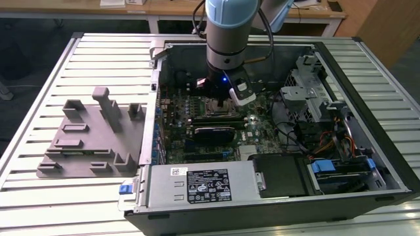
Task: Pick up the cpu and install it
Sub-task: 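Install the second cpu locking lever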
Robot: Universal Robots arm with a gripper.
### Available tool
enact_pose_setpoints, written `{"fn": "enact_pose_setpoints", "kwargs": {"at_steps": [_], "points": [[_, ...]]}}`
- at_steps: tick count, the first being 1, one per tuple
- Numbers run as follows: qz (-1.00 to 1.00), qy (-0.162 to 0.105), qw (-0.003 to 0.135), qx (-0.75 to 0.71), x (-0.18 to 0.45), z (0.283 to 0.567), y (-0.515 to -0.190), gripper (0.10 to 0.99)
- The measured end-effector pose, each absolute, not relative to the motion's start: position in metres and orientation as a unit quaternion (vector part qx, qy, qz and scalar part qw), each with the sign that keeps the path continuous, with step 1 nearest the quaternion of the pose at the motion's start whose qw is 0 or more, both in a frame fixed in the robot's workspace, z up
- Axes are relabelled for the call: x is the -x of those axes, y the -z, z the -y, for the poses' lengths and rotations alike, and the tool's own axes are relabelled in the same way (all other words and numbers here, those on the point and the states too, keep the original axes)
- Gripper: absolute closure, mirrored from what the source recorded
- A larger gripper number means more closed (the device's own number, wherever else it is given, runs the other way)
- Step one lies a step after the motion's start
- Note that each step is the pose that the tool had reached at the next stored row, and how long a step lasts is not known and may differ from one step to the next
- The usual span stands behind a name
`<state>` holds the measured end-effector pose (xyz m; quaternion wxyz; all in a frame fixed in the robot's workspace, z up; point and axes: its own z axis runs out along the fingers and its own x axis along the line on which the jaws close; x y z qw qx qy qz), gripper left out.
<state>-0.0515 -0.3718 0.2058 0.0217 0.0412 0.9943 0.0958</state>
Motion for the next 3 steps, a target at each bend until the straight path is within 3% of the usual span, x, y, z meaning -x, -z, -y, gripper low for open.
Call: {"fn": "enact_pose_setpoints", "kwargs": {"at_steps": [3], "points": [[-0.994,-0.096,0.022,-0.041,0.0515,0.3719,-0.2056,0.98]]}}
